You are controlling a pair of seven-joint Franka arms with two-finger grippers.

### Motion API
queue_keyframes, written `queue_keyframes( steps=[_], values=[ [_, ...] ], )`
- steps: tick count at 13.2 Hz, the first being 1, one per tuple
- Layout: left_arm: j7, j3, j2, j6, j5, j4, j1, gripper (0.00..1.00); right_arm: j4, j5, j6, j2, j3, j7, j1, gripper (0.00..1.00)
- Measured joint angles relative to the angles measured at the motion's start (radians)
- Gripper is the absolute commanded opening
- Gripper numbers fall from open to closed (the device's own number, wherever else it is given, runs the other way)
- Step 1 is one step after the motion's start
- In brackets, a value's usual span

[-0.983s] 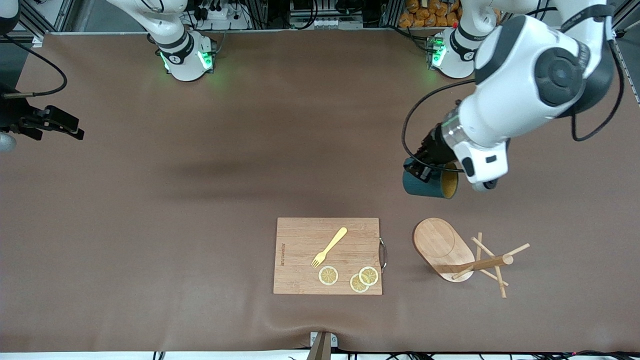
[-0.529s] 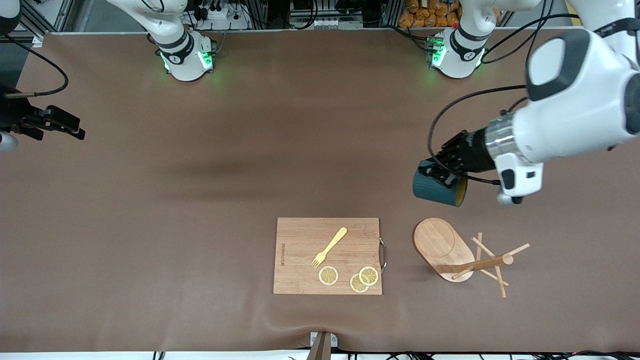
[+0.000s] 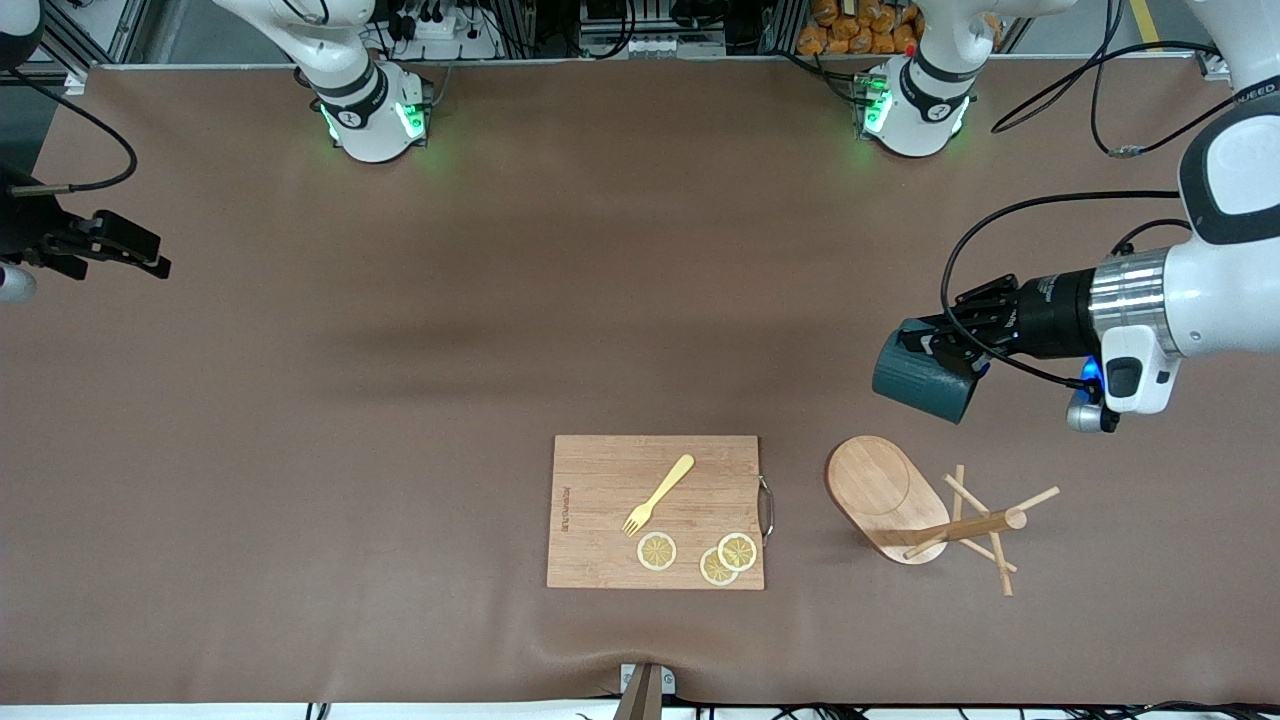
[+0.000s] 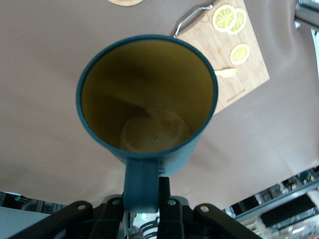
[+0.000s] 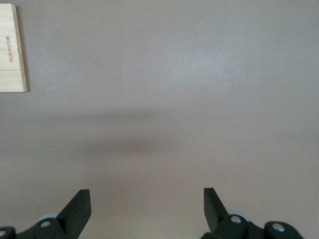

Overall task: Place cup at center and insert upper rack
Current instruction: 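Tilt the mug sideways and move it over the wooden stand peg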

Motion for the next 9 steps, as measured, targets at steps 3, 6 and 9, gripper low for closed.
queue_keyframes(
  steps=[3,6,9],
  values=[
    [0.072,0.000,0.012,-0.004,-0.065,-0.003,0.022,0.00,0.000,0.000,0.000,-0.001,0.000,0.000,0.000,1.00],
    [0.117,0.000,0.022,-0.004,-0.133,-0.007,0.059,0.00,-0.001,0.000,0.000,-0.001,0.000,0.000,0.000,1.00],
    [0.161,0.000,0.034,-0.008,-0.225,-0.023,0.112,0.00,-0.009,0.000,0.000,-0.001,0.000,0.000,0.000,1.00]
  ],
)
